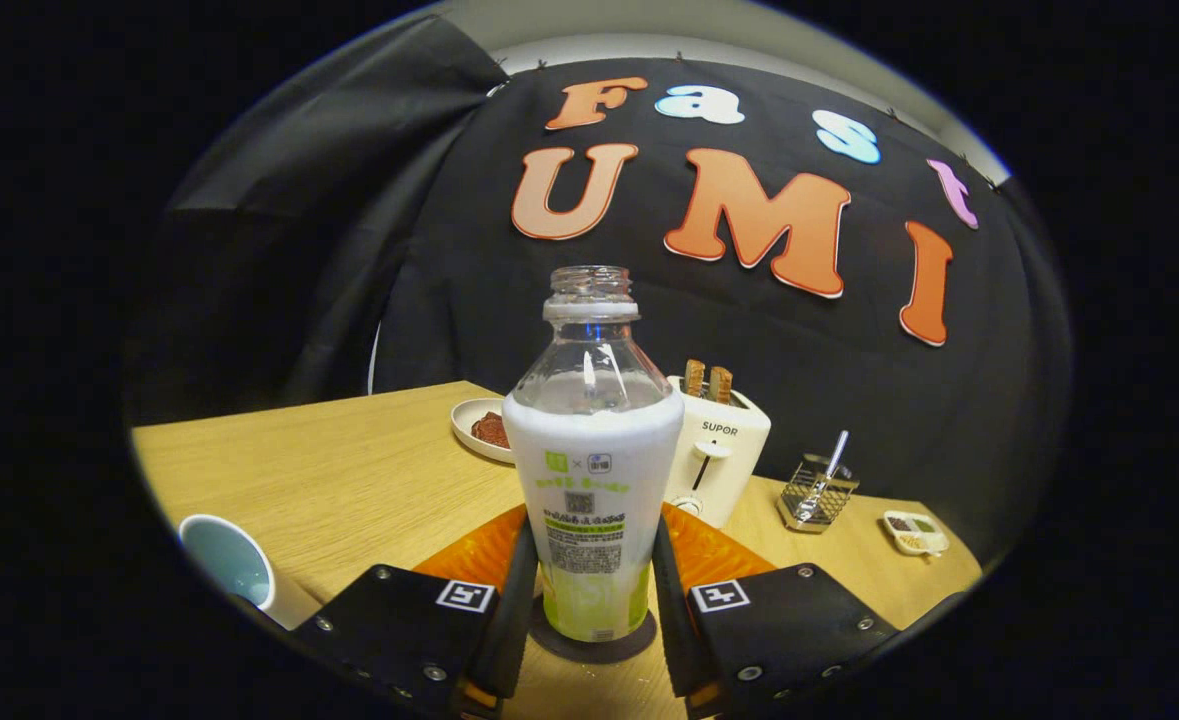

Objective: Take the bottle from table, then pour the juice into the cup, finally place the bottle on the coaster

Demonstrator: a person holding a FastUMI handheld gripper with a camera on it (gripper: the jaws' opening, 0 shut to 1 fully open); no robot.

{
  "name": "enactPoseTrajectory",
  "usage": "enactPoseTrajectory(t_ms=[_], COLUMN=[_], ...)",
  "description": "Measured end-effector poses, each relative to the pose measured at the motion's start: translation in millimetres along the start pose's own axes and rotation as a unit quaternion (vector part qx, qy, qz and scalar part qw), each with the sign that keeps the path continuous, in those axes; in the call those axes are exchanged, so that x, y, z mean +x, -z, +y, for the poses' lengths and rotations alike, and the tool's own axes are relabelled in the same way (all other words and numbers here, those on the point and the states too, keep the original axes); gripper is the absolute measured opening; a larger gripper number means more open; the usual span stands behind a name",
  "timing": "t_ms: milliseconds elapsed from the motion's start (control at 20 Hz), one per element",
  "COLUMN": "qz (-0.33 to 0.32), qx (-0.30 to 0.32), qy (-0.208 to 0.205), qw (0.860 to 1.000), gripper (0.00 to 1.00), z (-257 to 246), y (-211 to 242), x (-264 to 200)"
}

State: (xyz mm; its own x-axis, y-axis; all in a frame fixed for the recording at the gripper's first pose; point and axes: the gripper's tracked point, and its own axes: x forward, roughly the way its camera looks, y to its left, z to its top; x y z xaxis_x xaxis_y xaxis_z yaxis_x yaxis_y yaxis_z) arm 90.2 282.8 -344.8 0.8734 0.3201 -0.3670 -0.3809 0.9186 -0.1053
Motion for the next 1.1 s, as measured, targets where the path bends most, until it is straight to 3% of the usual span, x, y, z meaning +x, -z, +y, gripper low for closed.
enactPoseTrajectory(t_ms=[150, 450, 650, 800, 950, 1100], qz=[0.026, 0.043, 0.044, 0.033, -0.004, -0.052], qx=[0.046, 0.067, 0.083, 0.091, 0.079, 0.051], qy=[0.002, 0.010, -0.003, -0.004, -0.003, -0.005], qw=[0.999, 0.997, 0.996, 0.995, 0.997, 0.997], gripper=[0.57, 0.57, 0.65, 0.79, 0.91, 0.94], z=[-4.1, -2.7, -3.2, -15.9, -32.6, -46.1], y=[13.3, 27.7, 22.7, 5.0, -29.7, -70.9], x=[7.9, 7.4, 1.7, -15.0, -41.9, -79.6])
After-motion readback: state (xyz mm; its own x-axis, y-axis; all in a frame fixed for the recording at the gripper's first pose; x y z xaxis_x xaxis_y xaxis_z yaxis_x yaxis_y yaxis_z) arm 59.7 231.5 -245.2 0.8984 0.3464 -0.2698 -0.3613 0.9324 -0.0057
